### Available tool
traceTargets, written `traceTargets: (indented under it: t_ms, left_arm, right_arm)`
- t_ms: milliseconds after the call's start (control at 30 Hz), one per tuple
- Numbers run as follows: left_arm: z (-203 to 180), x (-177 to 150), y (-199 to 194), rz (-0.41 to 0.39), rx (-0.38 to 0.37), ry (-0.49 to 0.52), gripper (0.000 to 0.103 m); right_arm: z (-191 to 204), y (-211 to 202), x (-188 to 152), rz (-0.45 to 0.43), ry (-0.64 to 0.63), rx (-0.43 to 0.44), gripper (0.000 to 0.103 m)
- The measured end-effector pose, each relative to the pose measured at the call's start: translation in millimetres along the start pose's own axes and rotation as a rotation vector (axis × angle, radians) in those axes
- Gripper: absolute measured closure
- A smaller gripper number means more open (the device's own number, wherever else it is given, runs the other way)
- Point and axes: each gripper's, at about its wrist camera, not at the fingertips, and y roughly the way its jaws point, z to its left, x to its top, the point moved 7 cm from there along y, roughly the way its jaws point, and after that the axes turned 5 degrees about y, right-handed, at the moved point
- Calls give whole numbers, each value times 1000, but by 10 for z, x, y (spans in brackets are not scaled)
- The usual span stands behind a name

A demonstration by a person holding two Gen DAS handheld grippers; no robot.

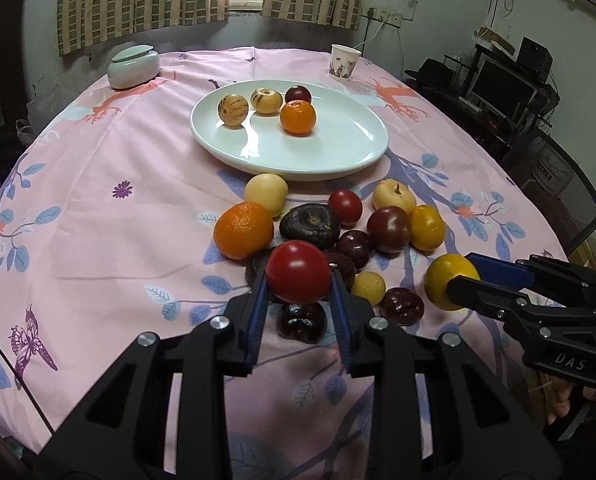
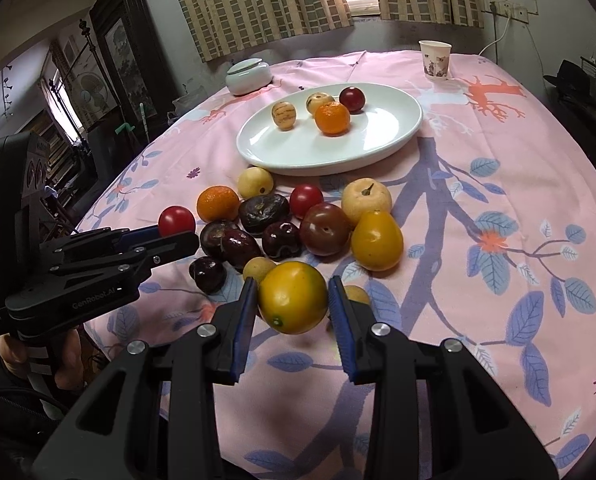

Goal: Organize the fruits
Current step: 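Place the red fruit and lemon on the white plate and release both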

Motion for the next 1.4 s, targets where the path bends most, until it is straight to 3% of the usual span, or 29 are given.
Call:
traceTargets:
  t_ms: [333,667,867,1067,1200,1400]
  left_arm:
    - [54,146,-83,-28,4,3,72]
    - [187,579,47,-47,26,18,72]
    - [336,1140,450,-14,24,43,72]
    - [477,1605,1109,71,13,27,72]
    - [506,1697,1451,126,4,16,72]
    - [573,1747,1688,160,0,0,72]
  right_arm:
    - [56,-23,204,-31,-18,17,66]
    - [69,57,596,-43,-88,0,66]
    - [-142,301,1321,-56,-118,-62,66]
    - [-512,1026,1984,-2,-68,-102,66]
    - [-676,1455,2145,60,-8,-76,66]
    - [-710,1682,2194,100,-8,-67,66]
